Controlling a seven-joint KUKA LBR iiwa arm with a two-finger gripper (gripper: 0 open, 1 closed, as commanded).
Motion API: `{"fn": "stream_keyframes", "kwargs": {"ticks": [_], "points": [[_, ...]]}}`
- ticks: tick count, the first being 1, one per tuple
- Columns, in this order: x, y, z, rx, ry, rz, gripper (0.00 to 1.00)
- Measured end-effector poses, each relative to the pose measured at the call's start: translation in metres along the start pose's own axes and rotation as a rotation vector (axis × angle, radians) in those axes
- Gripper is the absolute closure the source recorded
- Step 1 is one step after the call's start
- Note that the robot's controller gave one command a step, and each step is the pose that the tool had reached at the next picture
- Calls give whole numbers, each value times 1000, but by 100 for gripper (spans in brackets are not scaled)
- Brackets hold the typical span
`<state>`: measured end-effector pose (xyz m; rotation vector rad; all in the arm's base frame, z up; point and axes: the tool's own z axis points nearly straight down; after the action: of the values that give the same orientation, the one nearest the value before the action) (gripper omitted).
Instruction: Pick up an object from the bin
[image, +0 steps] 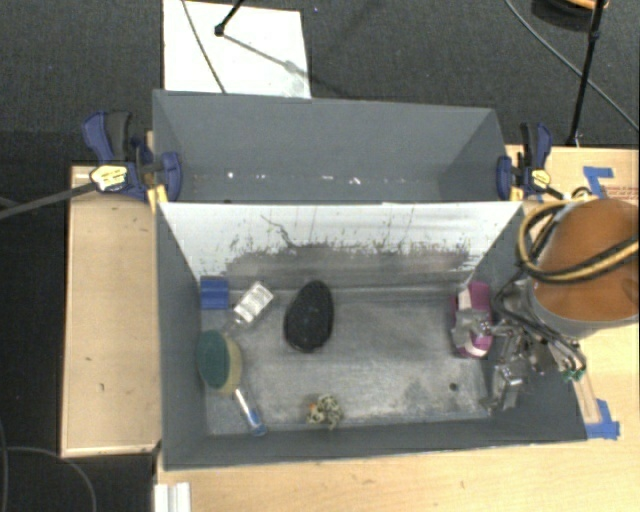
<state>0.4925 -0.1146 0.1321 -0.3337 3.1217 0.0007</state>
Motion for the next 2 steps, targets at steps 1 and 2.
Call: {"fn": "stream_keyframes", "kwargs": {"ticks": [1,2], "points": [[-41,-41,40,1,-3,157,0],[-58,-45,58,-10,-2,-371,0]]}}
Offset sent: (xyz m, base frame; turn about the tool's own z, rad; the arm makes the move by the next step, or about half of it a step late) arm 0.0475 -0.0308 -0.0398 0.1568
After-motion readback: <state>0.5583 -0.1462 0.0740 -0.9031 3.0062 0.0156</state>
